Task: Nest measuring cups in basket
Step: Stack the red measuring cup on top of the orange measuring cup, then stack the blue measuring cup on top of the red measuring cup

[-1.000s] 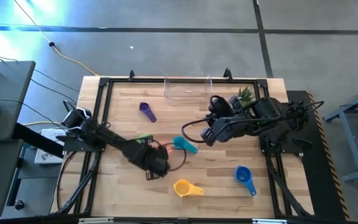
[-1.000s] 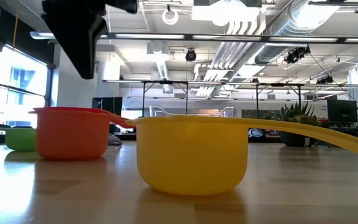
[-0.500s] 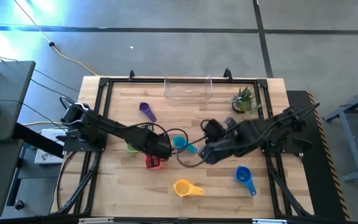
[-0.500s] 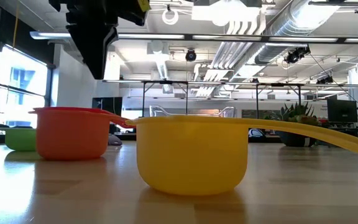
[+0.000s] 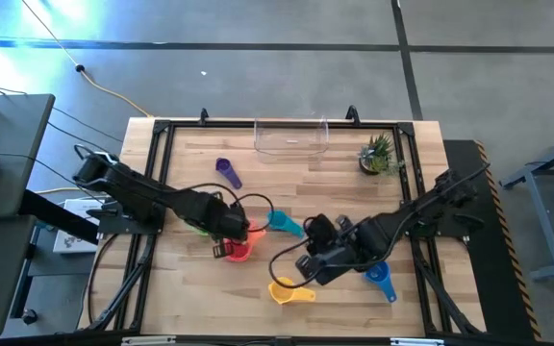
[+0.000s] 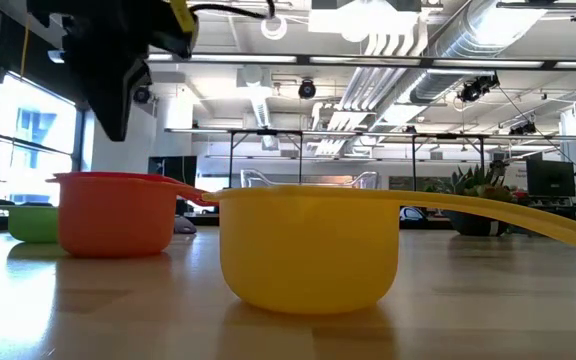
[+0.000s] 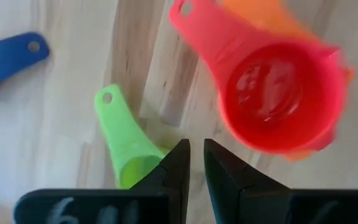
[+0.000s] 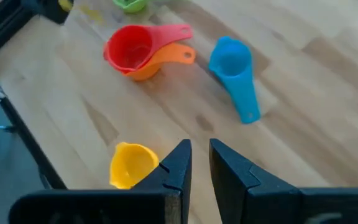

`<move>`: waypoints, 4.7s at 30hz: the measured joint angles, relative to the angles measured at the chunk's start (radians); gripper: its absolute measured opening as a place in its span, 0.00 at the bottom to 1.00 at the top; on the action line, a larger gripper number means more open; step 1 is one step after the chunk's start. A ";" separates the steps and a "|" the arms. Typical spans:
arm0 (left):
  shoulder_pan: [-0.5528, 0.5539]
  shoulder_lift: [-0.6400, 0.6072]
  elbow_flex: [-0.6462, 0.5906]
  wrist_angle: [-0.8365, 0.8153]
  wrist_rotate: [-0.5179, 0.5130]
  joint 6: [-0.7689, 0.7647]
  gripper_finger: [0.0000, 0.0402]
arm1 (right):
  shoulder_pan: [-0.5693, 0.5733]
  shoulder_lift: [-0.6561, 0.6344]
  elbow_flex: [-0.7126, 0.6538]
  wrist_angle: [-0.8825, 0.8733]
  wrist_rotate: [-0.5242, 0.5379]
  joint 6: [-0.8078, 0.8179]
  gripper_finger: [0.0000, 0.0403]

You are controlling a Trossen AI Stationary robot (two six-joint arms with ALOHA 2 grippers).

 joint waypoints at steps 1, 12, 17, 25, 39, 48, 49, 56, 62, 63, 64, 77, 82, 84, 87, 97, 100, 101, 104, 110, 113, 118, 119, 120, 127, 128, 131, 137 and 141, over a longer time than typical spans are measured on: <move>0.000 -0.019 -0.015 0.039 0.004 -0.010 0.10 | -0.001 0.000 -0.026 0.051 -0.003 -0.001 0.12; 0.058 -0.006 -0.050 0.101 0.011 -0.040 0.10 | -0.060 0.001 -0.340 0.640 -0.080 -0.018 0.12; 0.096 0.009 -0.048 0.123 0.022 -0.031 0.10 | -0.101 0.001 -0.459 0.832 -0.125 -0.062 0.12; 0.159 0.011 -0.050 0.134 0.045 -0.021 0.10 | -0.167 0.001 -0.591 1.047 -0.151 -0.092 0.12; 0.240 0.011 -0.049 0.148 0.142 -0.021 0.10 | -0.226 0.104 -0.654 1.306 -0.238 -0.134 0.12; 0.241 0.022 -0.049 0.150 0.162 -0.012 0.09 | -0.225 0.167 -0.652 1.343 -0.262 -0.054 0.12; 0.241 0.030 -0.049 0.149 0.180 -0.013 0.09 | -0.225 0.172 -0.652 1.343 -0.261 -0.038 0.12; 0.227 0.104 -0.049 0.152 0.243 0.048 0.02 | -0.222 0.218 -0.650 1.422 -0.205 0.059 0.12; 0.227 0.133 -0.049 0.157 0.210 0.065 0.00 | -0.217 0.269 -0.650 1.461 -0.189 0.136 0.12; 0.227 0.133 -0.049 0.153 0.204 0.066 0.00 | -0.216 0.274 -0.650 1.460 -0.180 0.149 0.12; 0.227 0.132 -0.049 0.156 0.193 0.065 0.00 | -0.215 0.278 -0.650 1.460 -0.171 0.159 0.12; 0.235 0.156 -0.049 0.222 0.185 0.117 0.00 | -0.232 0.280 -0.650 1.460 -0.116 0.206 0.12; 0.235 0.177 -0.049 0.243 0.192 0.127 0.00 | -0.243 0.280 -0.627 1.424 -0.117 0.207 0.12; 0.235 0.183 -0.048 0.256 0.194 0.127 0.00 | -0.250 0.281 -0.604 1.388 -0.116 0.205 0.12; 0.235 0.185 -0.049 0.288 0.199 0.127 0.00 | -0.259 0.296 -0.561 1.349 -0.130 0.183 0.12; 0.231 0.186 -0.049 0.287 0.221 0.144 0.00 | -0.260 0.351 -0.456 1.271 -0.162 0.153 0.12; 0.228 0.186 -0.049 0.290 0.236 0.145 0.00 | -0.260 0.351 -0.456 1.269 -0.148 0.153 0.12; 0.227 0.186 -0.049 0.294 0.246 0.144 0.00 | -0.261 0.351 -0.456 1.270 -0.147 0.153 0.12; 0.219 0.186 -0.049 0.295 0.254 0.145 0.00 | -0.262 0.351 -0.456 1.269 -0.133 0.153 0.12; 0.213 0.186 -0.049 0.297 0.254 0.169 0.00 | -0.262 0.351 -0.452 1.263 -0.142 0.153 0.12; 0.213 0.183 -0.049 0.291 0.254 0.171 0.00 | -0.262 0.351 -0.452 1.259 -0.170 0.153 0.12; 0.213 0.152 -0.049 0.266 0.233 0.187 0.00 | -0.254 0.350 -0.451 1.244 -0.221 0.155 0.12; 0.213 0.144 -0.048 0.266 0.230 0.188 0.00 | -0.251 0.349 -0.451 1.244 -0.224 0.156 0.12; 0.211 0.135 -0.048 0.264 0.225 0.188 0.00 | -0.248 0.347 -0.451 1.245 -0.229 0.157 0.12; 0.205 0.034 -0.048 0.252 0.205 0.186 0.00 | -0.213 0.294 -0.450 1.163 -0.239 0.196 0.12; 0.205 0.018 -0.048 0.252 0.205 0.186 0.00 | -0.206 0.283 -0.450 1.140 -0.229 0.199 0.12; 0.205 -0.038 -0.049 0.242 0.197 0.186 0.00 | -0.183 0.243 -0.450 1.066 -0.196 0.208 0.12; 0.205 -0.143 -0.048 0.227 0.190 0.187 0.00 | -0.145 0.169 -0.450 0.901 -0.138 0.243 0.12; 0.205 -0.201 -0.048 0.211 0.189 0.187 0.00 | -0.121 0.125 -0.450 0.786 -0.118 0.273 0.12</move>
